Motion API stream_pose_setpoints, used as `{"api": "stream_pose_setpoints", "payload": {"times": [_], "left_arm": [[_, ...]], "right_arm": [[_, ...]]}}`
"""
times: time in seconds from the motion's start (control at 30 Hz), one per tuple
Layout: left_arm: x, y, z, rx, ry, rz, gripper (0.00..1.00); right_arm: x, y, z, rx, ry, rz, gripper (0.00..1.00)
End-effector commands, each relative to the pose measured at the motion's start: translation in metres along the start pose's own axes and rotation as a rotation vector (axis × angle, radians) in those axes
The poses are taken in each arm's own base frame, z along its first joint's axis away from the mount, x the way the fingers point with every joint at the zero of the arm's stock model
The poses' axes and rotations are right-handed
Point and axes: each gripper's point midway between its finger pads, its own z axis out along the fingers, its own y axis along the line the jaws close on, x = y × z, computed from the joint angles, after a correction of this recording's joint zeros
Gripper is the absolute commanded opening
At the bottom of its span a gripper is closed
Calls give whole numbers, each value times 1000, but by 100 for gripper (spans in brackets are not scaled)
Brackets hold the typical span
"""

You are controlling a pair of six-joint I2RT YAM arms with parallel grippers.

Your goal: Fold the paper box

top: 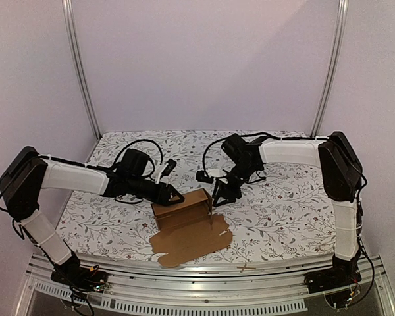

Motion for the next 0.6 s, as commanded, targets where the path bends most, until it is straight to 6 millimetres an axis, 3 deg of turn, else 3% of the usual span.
{"api": "stream_pose_setpoints", "payload": {"times": [0.0, 0.33, 0.57], "left_arm": [[13, 11, 2, -1, 22, -56, 48], [4, 6, 3, 96, -18, -109, 48], [0, 4, 5, 158, -35, -145, 47]], "right_arm": [[-18, 8, 5, -17, -47, -6, 41], [-25, 8, 18, -7, -113, 65, 45], [-40, -13, 21, 82, -233, 162, 41]]}}
